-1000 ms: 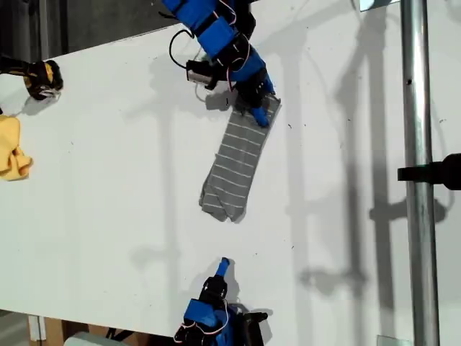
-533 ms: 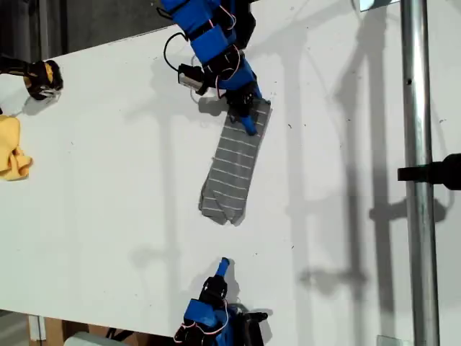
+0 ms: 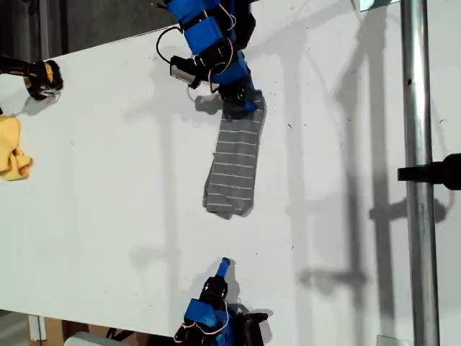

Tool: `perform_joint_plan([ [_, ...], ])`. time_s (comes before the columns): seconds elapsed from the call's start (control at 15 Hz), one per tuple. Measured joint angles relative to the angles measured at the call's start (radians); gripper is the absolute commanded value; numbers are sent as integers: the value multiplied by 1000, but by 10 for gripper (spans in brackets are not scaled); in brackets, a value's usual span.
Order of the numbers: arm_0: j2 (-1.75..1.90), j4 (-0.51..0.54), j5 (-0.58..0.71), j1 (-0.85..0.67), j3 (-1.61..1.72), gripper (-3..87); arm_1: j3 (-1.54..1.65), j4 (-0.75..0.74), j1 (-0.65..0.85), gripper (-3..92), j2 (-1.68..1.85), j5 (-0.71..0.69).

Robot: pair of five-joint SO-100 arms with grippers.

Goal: Grasp corners of a towel and fold twice.

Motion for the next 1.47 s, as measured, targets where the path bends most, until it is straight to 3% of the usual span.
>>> perform_joint_plan([
  [0.27, 0, 0, 0, 5, 0, -15, -31, 75, 29, 0, 144, -115],
  [0.6, 0, 5, 0, 5, 0, -15, -66, 198, 189, 0, 543, -414],
  [0.8, 0, 9, 0, 5, 0, -15, -92, 198, 256, 0, 667, -532],
  [1.0, 0, 9, 0, -6, 0, -15, -106, 57, 282, 0, 597, -592],
  [1.2, 0, 9, 0, -11, 0, -15, -163, -193, 275, 0, 324, -640],
  [1.47, 0, 9, 0, -8, 0, -15, -356, -379, 275, 0, -35, -724],
])
